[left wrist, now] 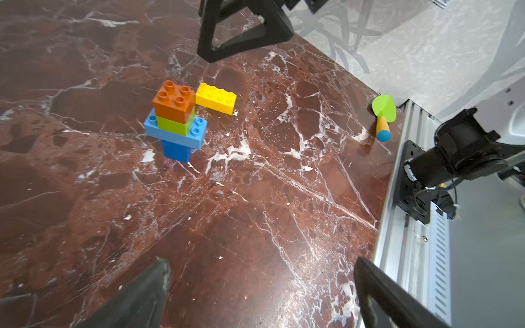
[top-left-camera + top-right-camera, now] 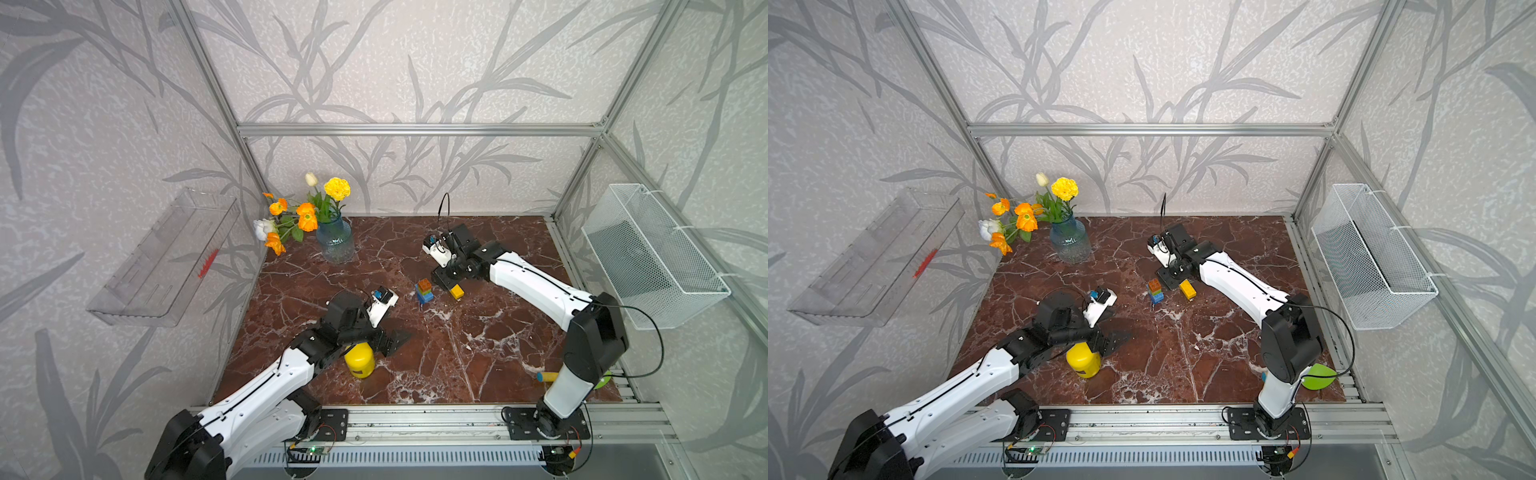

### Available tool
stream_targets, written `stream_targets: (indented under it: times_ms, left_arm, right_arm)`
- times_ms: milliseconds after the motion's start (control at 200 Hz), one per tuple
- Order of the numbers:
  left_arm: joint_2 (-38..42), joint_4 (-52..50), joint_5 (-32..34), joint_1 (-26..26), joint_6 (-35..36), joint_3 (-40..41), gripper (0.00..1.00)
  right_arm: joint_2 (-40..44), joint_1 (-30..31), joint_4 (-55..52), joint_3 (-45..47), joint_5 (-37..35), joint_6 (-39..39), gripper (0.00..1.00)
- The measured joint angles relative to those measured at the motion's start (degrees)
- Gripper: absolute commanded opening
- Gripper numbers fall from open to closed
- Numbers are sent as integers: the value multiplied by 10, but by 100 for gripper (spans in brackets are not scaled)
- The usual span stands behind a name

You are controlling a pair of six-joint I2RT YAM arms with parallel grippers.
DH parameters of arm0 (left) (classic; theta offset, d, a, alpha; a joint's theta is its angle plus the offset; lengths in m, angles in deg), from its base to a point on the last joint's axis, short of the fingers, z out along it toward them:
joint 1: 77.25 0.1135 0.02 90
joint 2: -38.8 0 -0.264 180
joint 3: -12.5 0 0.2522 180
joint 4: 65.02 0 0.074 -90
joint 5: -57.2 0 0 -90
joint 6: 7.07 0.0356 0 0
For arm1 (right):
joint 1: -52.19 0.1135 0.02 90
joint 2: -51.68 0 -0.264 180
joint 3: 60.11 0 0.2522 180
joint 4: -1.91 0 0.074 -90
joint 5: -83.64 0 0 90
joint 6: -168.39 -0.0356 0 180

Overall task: Assemble the letter f with lego
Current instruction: Pick up the lego brick from the center of the board.

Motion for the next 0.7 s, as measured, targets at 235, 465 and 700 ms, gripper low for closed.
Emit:
stream_targets:
  times_ms: [235,465,700]
  left_arm:
    - [-51,20,-31,-18,3,-13,99]
    - [-66,38,-37,-35,3,-14,100]
    - [-67,42,-36,-41,4,-14,99]
  right_arm:
    - [-33,-37,0,5,-17,0,57]
    - [-106,-50,0,5,-27,0,57]
    - [-132,-57,4,2,-34,0,56]
